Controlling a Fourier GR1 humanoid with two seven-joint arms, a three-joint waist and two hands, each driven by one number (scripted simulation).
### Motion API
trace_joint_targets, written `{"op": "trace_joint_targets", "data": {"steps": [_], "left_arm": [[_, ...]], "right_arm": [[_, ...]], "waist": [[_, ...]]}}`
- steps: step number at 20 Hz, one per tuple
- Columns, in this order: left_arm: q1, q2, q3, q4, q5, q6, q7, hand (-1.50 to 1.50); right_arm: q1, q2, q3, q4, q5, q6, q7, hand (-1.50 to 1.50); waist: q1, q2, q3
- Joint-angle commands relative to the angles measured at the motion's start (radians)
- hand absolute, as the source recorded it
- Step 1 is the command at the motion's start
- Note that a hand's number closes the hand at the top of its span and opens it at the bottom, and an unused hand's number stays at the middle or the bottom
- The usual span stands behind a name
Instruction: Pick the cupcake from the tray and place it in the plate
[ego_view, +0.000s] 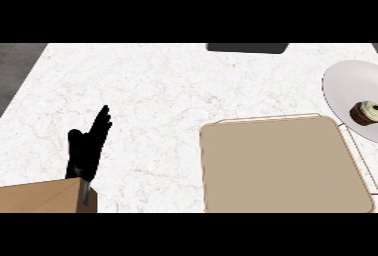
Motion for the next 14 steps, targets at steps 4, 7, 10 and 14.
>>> {"op": "trace_joint_targets", "data": {"steps": [4,7,10,14], "left_arm": [[0.018,-0.004,-0.010,0.010,-0.011,-0.009,-0.025,0.00],[-0.017,-0.012,0.006,0.025,-0.012,0.008,-0.003,0.00],[0.006,0.002,0.006,-0.007,-0.009,0.005,0.017,0.00],[0.009,0.014,0.017,-0.015,0.015,-0.021,0.006,0.00]], "right_arm": [[0.030,0.008,-0.001,0.013,0.008,-0.051,-0.010,-1.50],[0.037,-0.024,0.004,0.010,0.016,-0.031,-0.012,-1.50],[0.044,-0.062,-0.018,0.023,-0.002,-0.018,0.008,-1.50],[0.096,-0.084,-0.032,0.022,-0.012,-0.029,-0.048,-1.50]], "waist": [[0.004,0.003,-0.001],[-0.003,0.004,0.000],[-0.002,0.000,0.000],[-0.001,0.003,0.003]]}}
